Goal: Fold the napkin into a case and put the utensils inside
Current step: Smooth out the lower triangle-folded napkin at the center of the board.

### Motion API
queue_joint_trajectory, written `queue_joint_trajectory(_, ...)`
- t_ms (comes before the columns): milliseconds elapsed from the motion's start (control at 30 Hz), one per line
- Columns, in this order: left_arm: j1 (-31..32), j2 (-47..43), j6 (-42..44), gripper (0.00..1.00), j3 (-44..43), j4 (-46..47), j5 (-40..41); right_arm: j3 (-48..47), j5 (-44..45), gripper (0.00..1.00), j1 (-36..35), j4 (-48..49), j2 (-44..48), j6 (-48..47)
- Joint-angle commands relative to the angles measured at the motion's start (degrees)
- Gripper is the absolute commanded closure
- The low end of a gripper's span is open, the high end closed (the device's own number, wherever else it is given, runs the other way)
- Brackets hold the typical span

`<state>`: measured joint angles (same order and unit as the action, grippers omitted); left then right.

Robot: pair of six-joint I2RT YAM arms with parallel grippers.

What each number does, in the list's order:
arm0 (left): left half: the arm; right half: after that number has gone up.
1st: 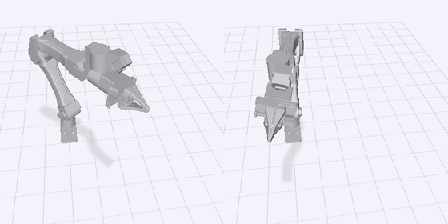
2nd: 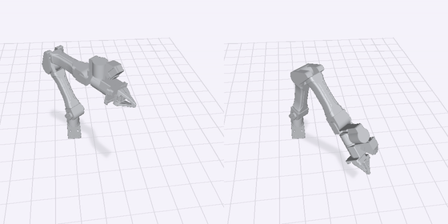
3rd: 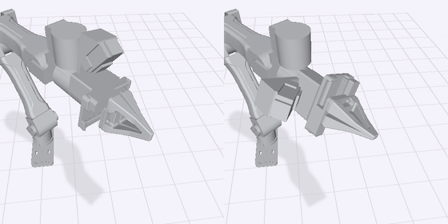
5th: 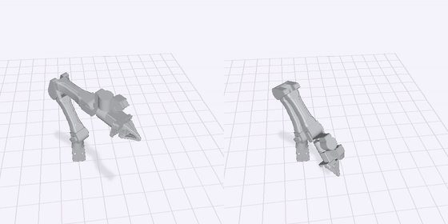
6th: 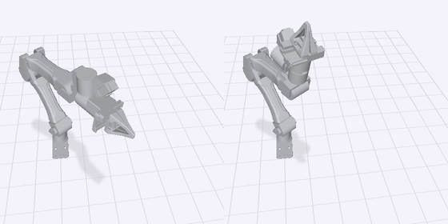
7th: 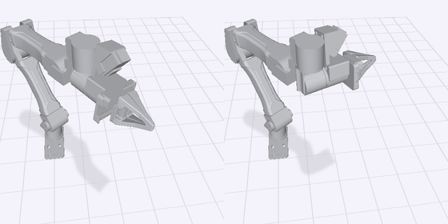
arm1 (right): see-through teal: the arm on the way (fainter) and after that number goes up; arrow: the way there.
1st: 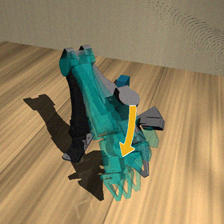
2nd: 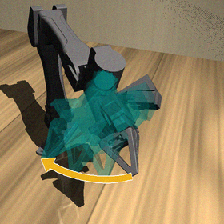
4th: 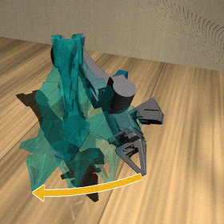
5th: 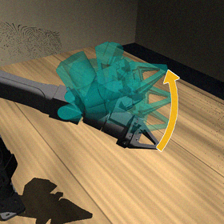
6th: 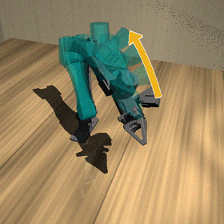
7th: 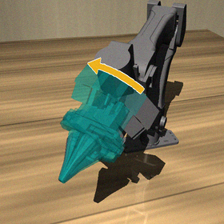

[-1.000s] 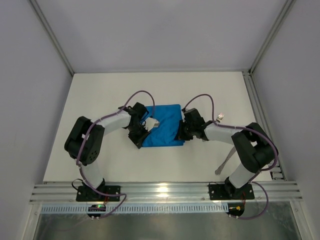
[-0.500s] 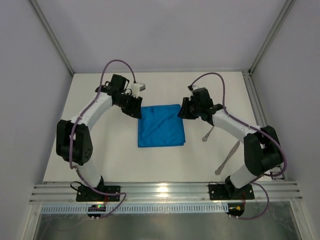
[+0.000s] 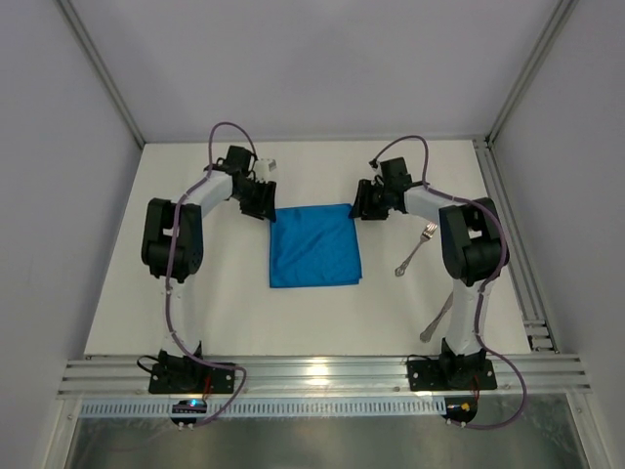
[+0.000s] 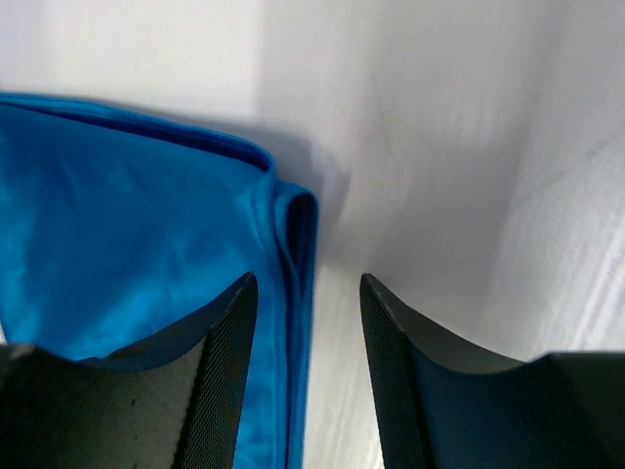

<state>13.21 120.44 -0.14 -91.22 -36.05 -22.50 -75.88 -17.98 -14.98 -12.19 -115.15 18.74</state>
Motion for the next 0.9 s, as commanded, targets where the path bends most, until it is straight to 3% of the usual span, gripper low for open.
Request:
queue_joint_trajectory(0, -1.35, 2.24, -2.23, 0.52, -3.70, 2.66, -0.87, -4.18, -3.64, 0.49, -0.22, 1.90, -2.08, -0.12)
queue_joint_trajectory(200, -1.35, 5.41, -2.14, 0.53, -5.64, 1.43, -3.25, -6.30, -3.56, 0.49, -0.22, 2.52, -5.60, 1.82)
queue_joint_trajectory(333, -1.35, 6.47, -1.53, 0.55, -5.37, 1.34, -5.88, -6.65, -4.70, 0.60, -0.13, 3.04, -6.84, 2.44)
queue_joint_trajectory(433, -1.17, 6.82, -1.53, 0.62, -5.28, 1.69, -6.33, -6.39, -5.40, 0.70, -0.13, 3.75, -6.84, 2.62)
queue_joint_trajectory(567, -1.17, 6.82, -0.74, 0.93, -4.93, 1.78, -7.46, -5.60, -6.72, 0.81, -0.13, 4.18, -5.88, 2.53)
queue_joint_trajectory(633, -1.17, 6.39, -0.47, 1.00, -3.71, 2.04, -8.08, -3.94, -7.51, 0.85, -0.22, 5.06, -5.00, 2.79)
queue_joint_trajectory(867, -1.17, 1.38, 3.13, 1.00, 2.70, 3.18, -6.33, 3.62, -8.48, 0.94, -0.13, 8.75, 0.71, 3.93)
